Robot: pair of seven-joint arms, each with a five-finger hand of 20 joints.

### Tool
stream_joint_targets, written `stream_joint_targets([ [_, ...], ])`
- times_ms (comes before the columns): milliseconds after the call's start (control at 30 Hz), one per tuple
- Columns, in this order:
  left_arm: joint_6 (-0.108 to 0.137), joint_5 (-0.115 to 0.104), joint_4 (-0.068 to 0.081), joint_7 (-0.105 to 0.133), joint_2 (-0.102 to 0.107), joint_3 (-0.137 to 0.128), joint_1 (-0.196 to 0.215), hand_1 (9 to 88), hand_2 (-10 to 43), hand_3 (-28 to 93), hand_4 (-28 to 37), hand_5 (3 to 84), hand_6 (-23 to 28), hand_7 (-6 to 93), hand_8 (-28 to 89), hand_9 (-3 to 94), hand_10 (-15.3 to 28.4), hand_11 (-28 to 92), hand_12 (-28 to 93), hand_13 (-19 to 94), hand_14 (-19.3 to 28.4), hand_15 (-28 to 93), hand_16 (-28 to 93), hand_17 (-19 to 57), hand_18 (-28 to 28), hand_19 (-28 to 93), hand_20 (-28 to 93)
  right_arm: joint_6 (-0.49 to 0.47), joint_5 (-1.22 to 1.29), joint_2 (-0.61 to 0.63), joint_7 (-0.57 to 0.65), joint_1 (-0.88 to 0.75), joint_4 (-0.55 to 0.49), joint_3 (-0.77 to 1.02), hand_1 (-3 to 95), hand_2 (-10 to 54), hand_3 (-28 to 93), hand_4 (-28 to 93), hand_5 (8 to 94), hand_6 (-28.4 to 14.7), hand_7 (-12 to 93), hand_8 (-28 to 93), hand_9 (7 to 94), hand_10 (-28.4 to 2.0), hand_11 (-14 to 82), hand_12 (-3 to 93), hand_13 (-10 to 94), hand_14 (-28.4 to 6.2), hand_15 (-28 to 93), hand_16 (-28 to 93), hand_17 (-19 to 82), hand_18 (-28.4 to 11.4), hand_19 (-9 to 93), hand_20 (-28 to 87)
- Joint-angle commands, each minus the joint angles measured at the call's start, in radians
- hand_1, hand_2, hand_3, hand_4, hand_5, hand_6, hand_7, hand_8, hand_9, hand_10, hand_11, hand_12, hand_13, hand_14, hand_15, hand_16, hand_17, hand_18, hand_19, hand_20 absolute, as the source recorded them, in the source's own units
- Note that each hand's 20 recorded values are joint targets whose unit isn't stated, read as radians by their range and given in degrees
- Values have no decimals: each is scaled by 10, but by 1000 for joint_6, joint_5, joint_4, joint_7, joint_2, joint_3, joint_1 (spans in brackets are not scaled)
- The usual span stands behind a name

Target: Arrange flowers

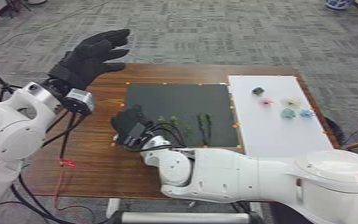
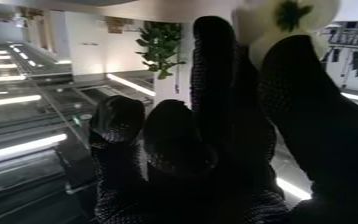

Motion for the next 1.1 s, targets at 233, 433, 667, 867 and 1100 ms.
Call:
stream_joint_targets([
  [233, 6, -2, -20, 2, -8, -49, 46, 240, -39, 687, -252, 216, 4, 173, -69, 156, 79, 97, 231, 63, 114, 409, -50, -124, 218, 570, -49, -24, -13, 28, 60, 16, -23, 26, 368, -95, 875, -283, 634, 58, 283, -174, 682, -60, 231, 217, 713, -43, 860, 335, 346, -199, 861, 539],
  [433, 12, -3, -32, 4, -9, -71, 73, 237, -39, 686, -254, 216, 1, 177, -74, 155, 76, 122, 214, 63, 113, 469, -93, -115, 220, 611, -93, -35, -8, 38, 78, 18, -39, 26, 353, -95, 891, -283, 629, 58, 286, -176, 682, -61, 231, 215, 711, -44, 860, 331, 345, -200, 861, 539],
  [667, 53, 9, -95, 37, -18, -213, 234, 236, -40, 689, -259, 217, 1, 214, -97, 156, 81, 182, 179, 60, 120, 522, -125, -129, 223, 587, -93, -93, -27, 199, 56, -26, -189, 160, 329, -95, 915, -283, 589, 41, 282, -176, 641, -73, 223, 213, 693, -49, 851, 328, 334, -202, 855, 536],
  [867, 104, 9, -153, 55, -54, -358, 427, 244, -44, 710, -266, 222, 10, 262, -127, 147, 92, 228, 144, 45, 129, 487, -106, -147, 211, 462, 30, -40, 87, 345, -186, -126, -265, 330, 402, -90, 923, -274, 499, 9, 257, -158, 556, -88, 241, 221, 646, -61, 858, 316, 306, -196, 843, 533],
  [1100, 98, 8, -157, 47, -65, -364, 448, 246, -44, 709, -269, 223, 12, 265, -130, 147, 93, 223, 145, 46, 129, 475, -92, -145, 211, 447, 53, -345, 132, 296, -262, -184, -318, 430, 378, 21, 932, -130, 381, 31, 175, -142, 736, -106, 534, 519, 751, -75, 896, 351, 374, -226, 906, 518],
])
